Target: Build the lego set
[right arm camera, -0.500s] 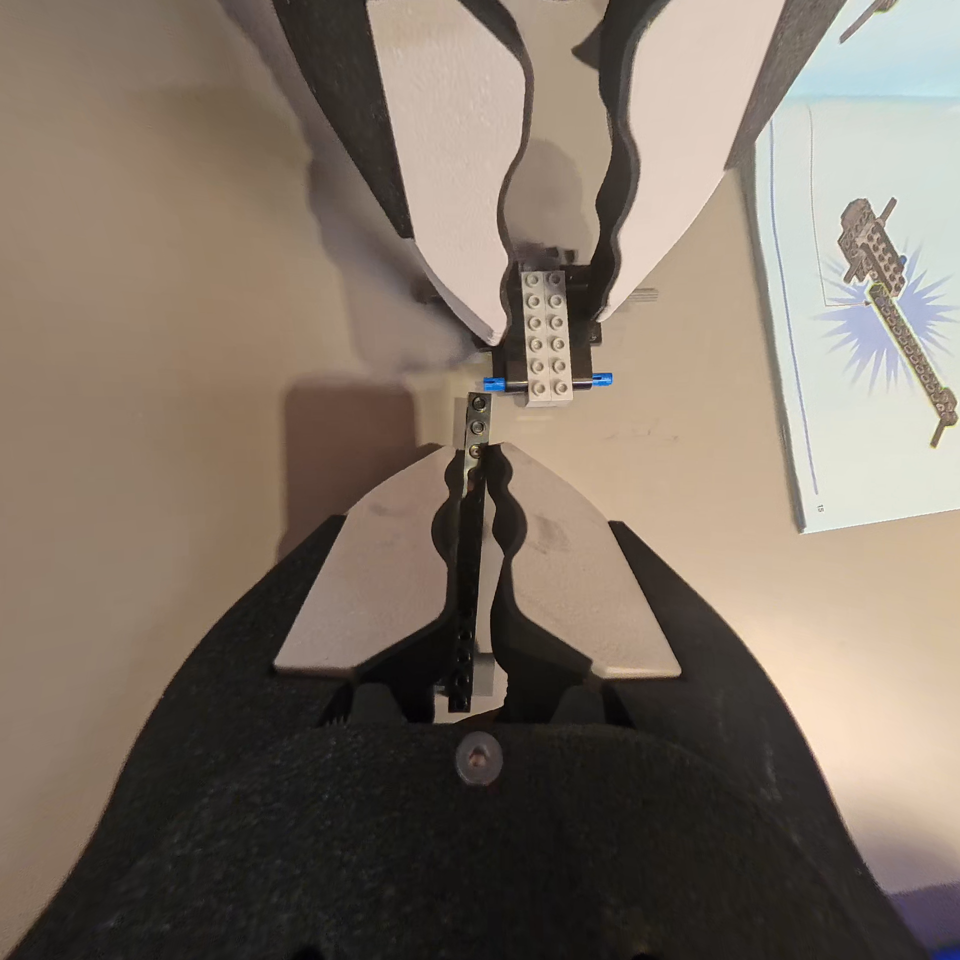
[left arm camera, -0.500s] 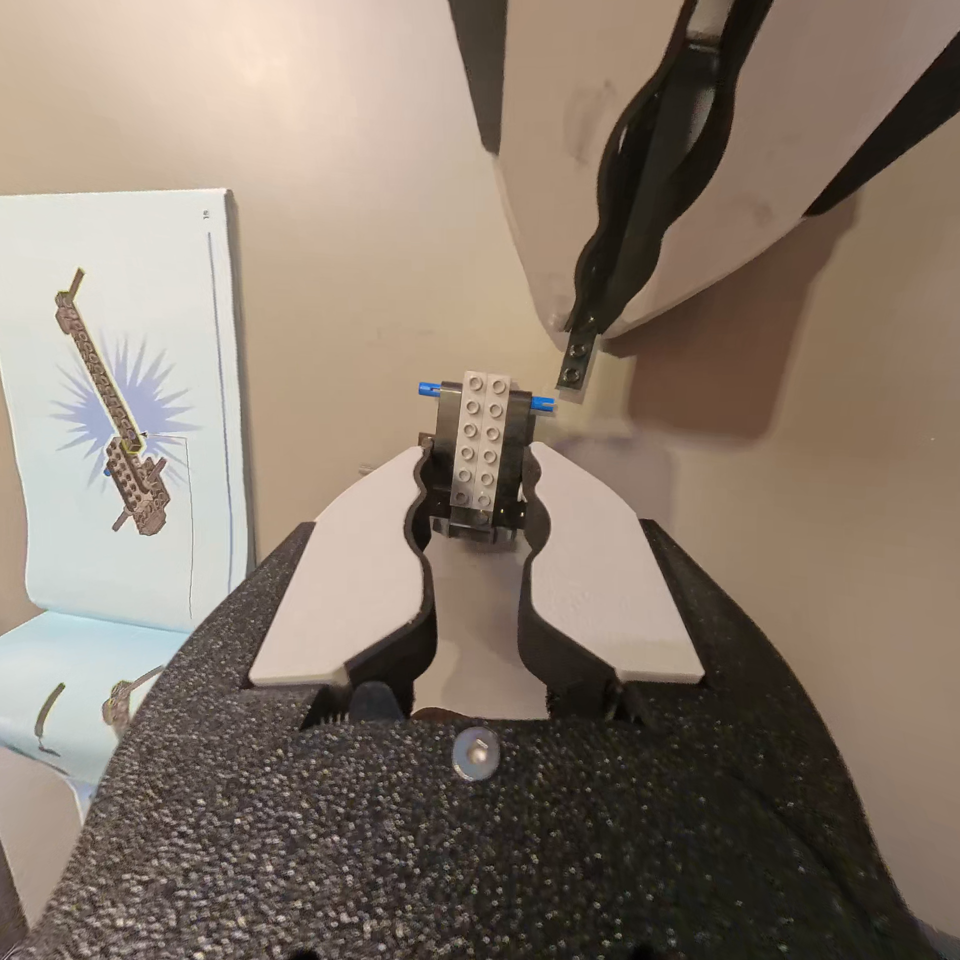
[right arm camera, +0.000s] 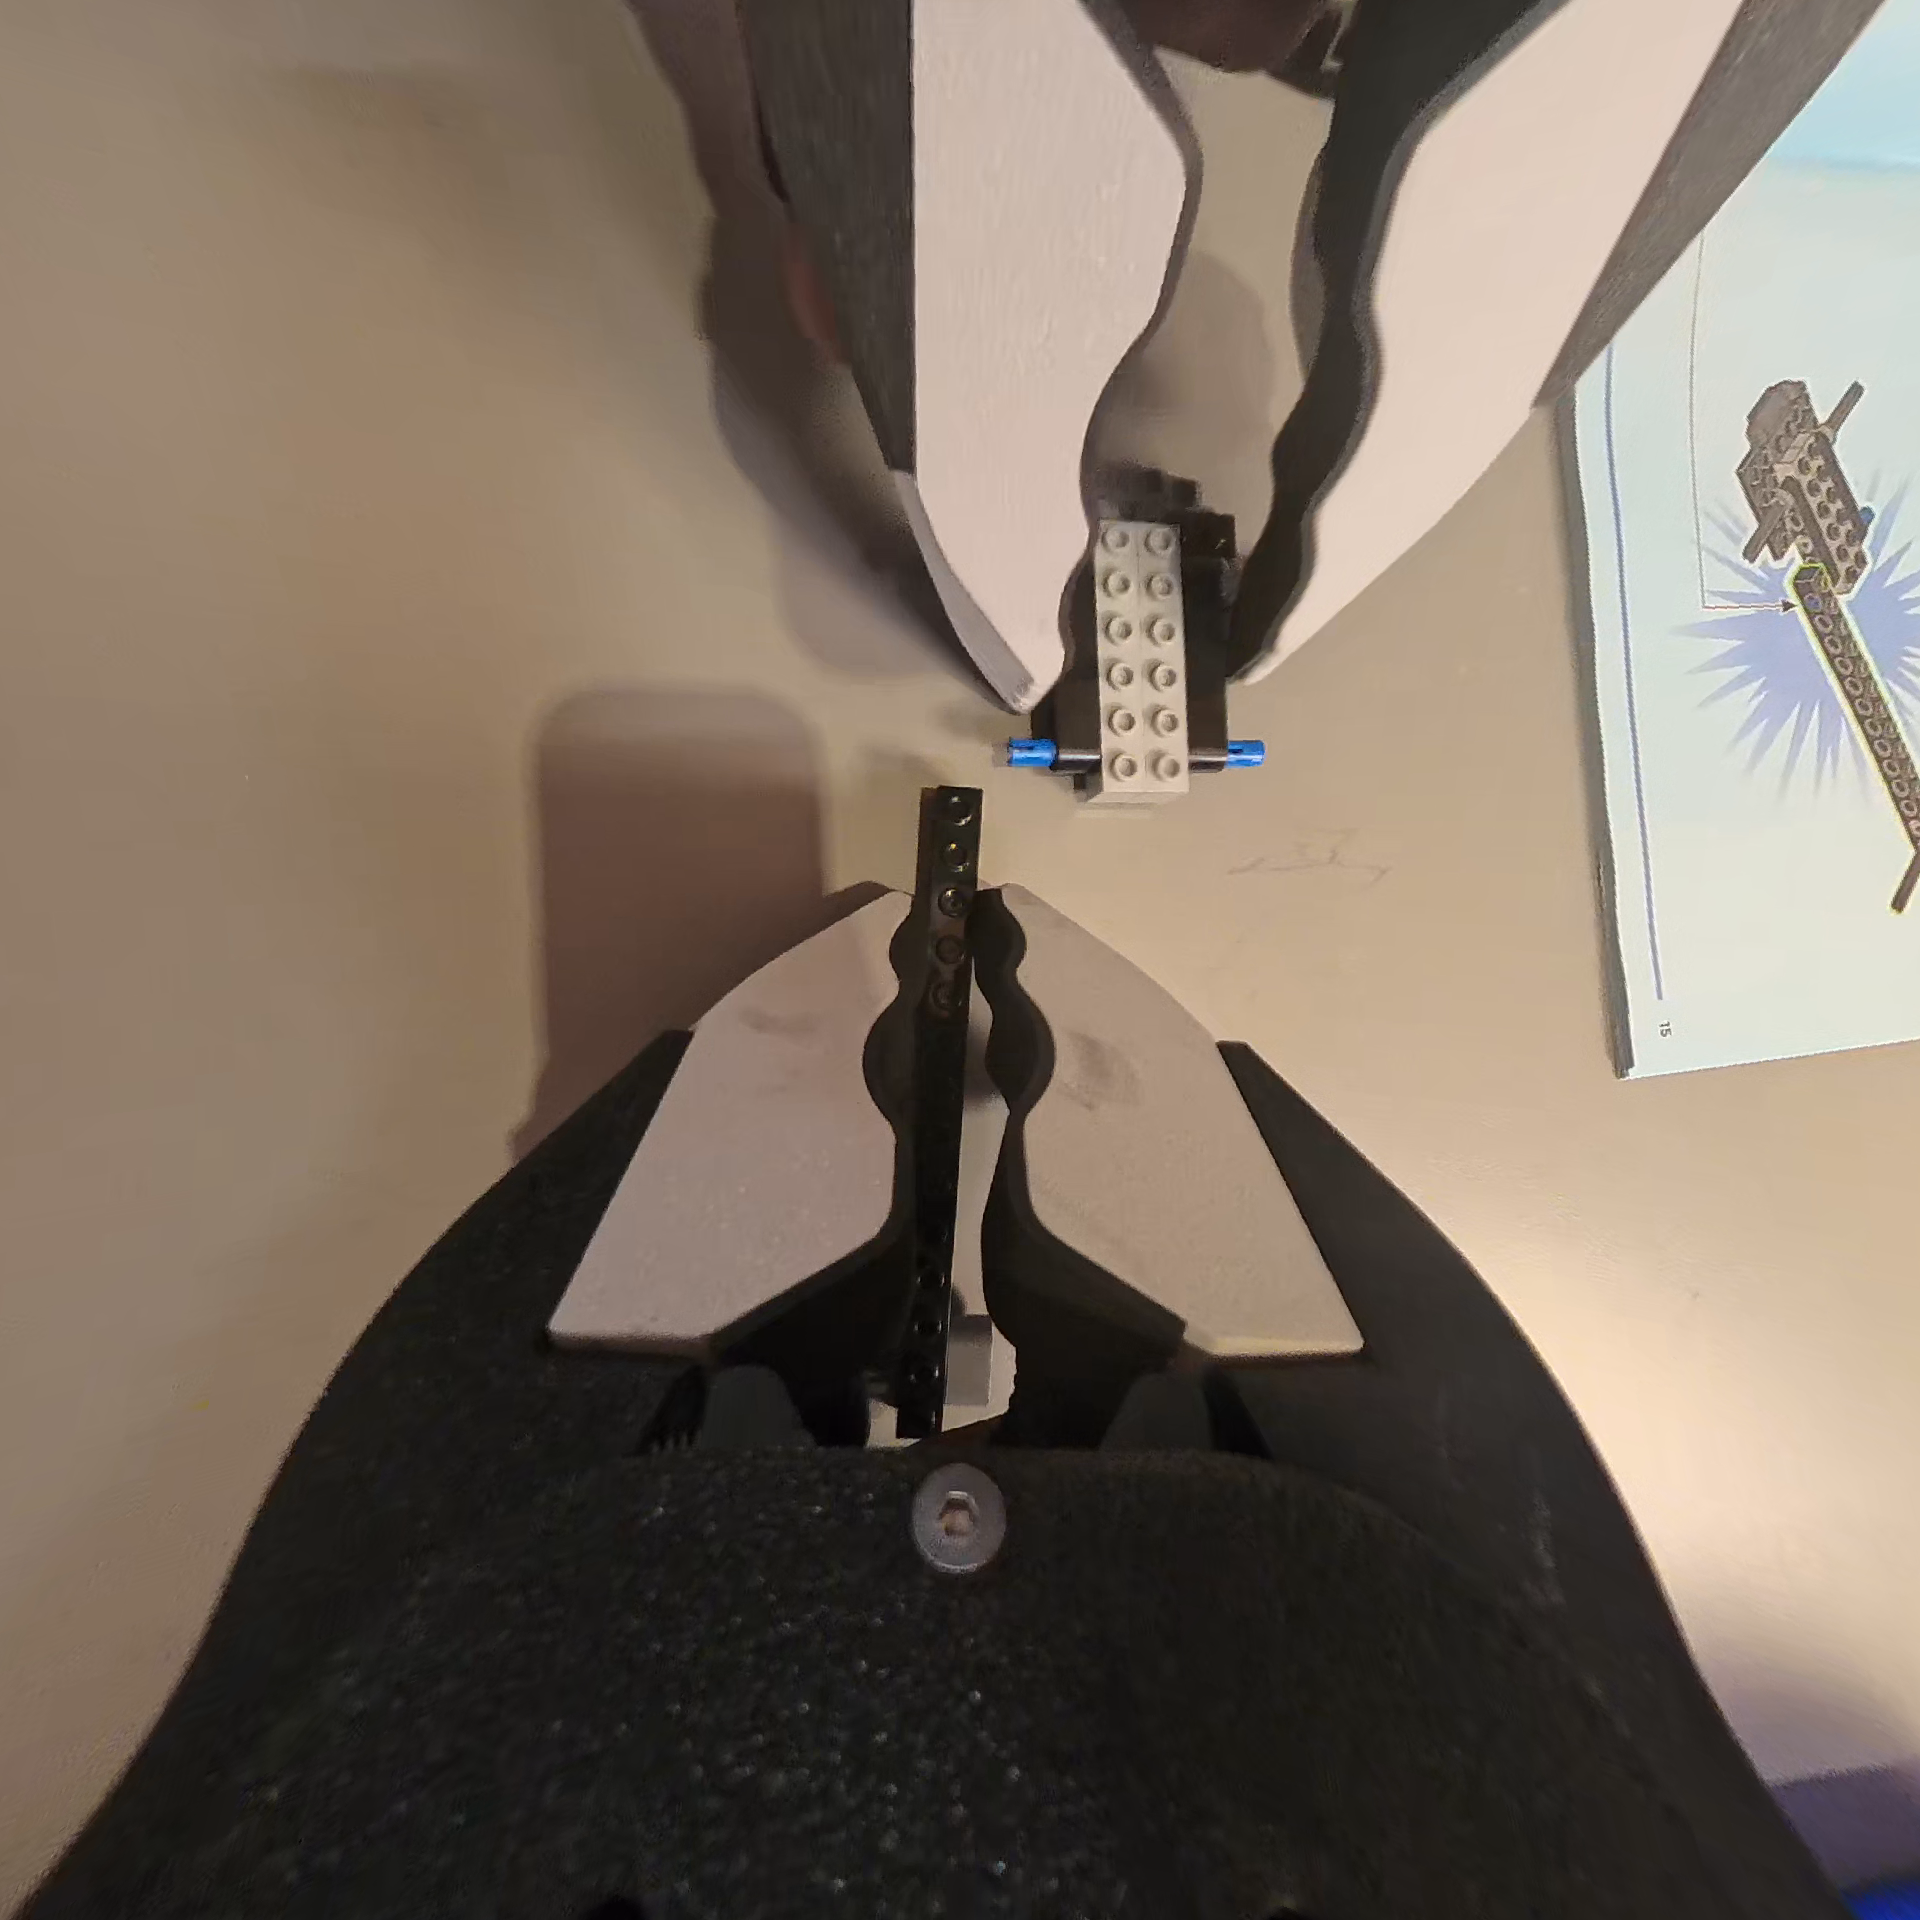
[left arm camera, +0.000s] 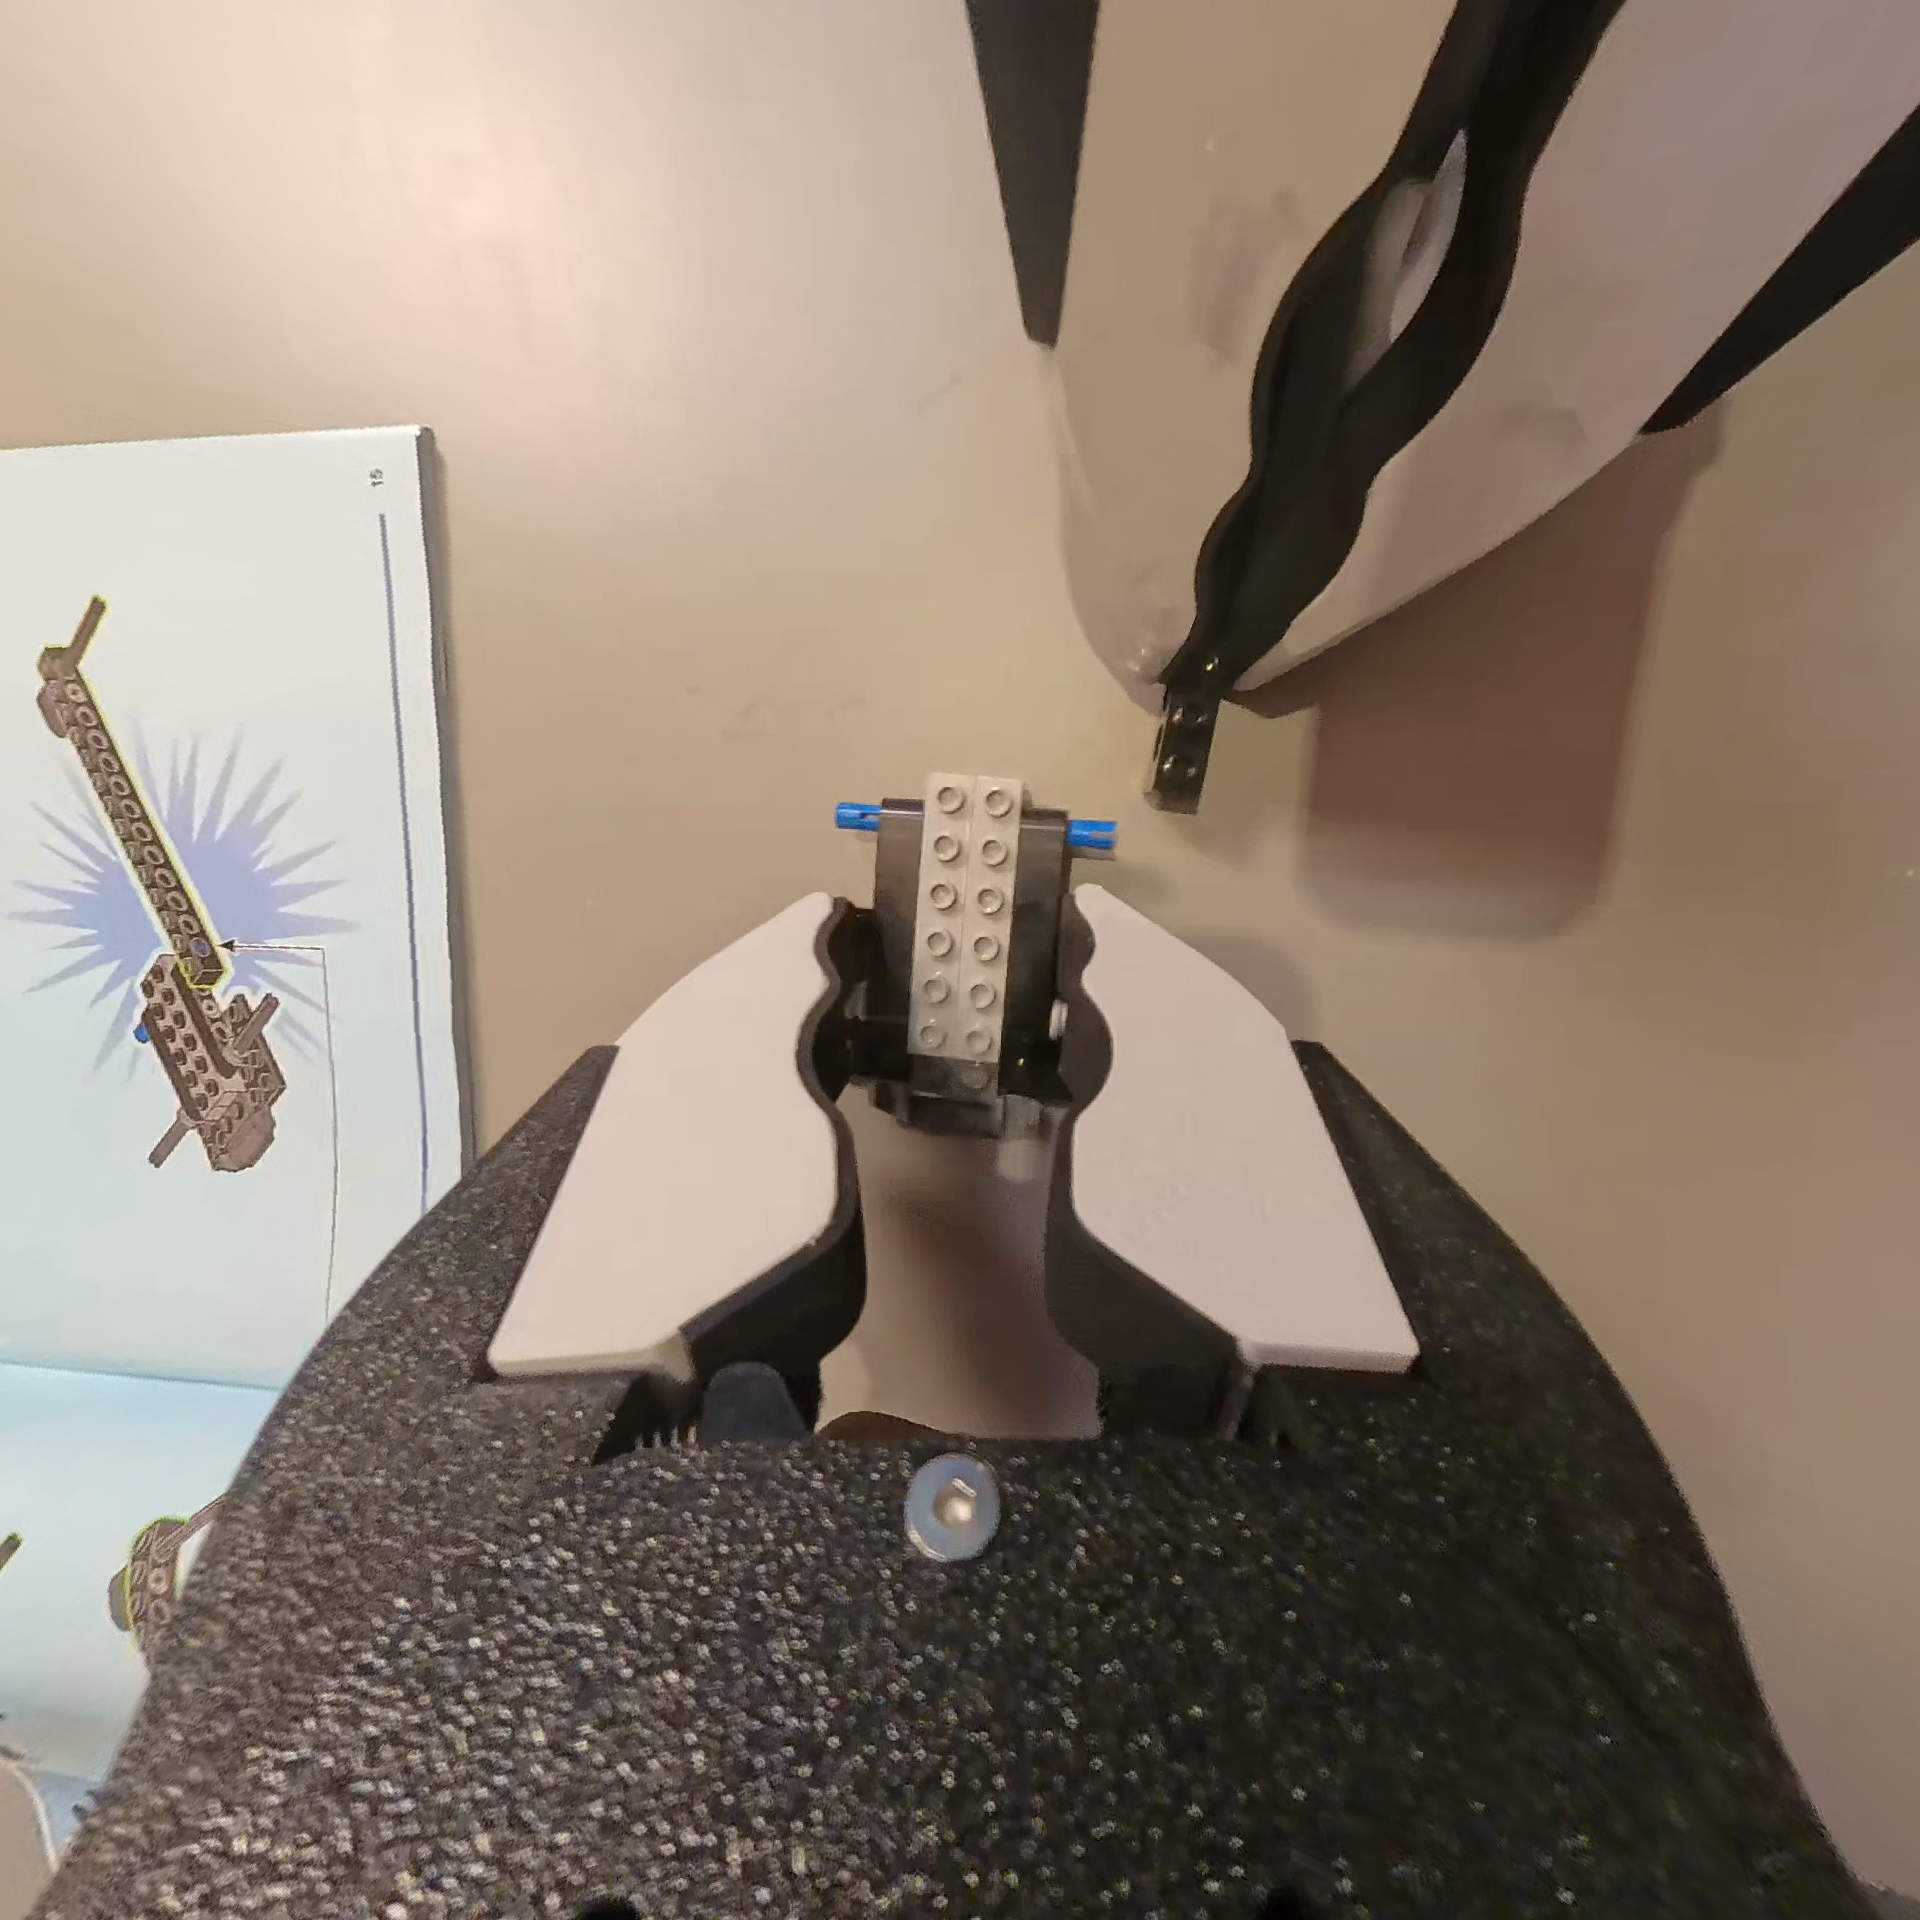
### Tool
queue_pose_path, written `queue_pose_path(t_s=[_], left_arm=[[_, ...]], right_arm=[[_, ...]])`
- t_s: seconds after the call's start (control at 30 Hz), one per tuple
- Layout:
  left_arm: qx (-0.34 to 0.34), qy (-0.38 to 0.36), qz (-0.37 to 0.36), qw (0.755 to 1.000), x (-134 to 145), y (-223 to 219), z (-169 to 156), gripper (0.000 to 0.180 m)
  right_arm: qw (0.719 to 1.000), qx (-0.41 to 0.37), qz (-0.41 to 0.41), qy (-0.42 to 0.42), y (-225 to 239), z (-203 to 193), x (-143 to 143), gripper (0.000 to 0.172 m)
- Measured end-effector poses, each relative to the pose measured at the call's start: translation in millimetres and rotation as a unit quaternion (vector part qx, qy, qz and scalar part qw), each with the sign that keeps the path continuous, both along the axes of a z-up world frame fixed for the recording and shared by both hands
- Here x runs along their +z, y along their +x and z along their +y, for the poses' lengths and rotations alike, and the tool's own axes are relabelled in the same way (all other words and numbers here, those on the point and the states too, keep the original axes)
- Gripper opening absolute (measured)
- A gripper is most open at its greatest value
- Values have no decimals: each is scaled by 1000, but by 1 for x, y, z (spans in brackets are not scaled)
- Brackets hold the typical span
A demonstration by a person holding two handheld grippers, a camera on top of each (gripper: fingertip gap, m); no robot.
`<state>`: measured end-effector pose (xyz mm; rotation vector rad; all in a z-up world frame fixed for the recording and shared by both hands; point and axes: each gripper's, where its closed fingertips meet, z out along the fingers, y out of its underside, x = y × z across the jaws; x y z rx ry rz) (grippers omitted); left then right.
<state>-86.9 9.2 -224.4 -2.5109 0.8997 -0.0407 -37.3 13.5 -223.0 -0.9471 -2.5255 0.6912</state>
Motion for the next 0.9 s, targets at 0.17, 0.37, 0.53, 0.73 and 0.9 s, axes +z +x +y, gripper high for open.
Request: queue_pose_path(t_s=[0.17,0.37,0.53,0.73,0.9], left_arm=[[11,-4,1,1000,0,5,3,34],[40,-5,-8,999,0,7,7,34],[46,6,-24,999,0,12,9,34],[48,13,-14,999,0,12,8,34],[51,15,-14,998,0,12,8,34]], right_arm=[[1000,1,2,1,-1,-1,2,8],[1000,-15,5,15,-4,6,2,8],[1000,-20,8,14,-5,8,-1,9],[999,-35,36,21,-8,12,0,15],[995,-14,76,59,-10,9,3,19]])
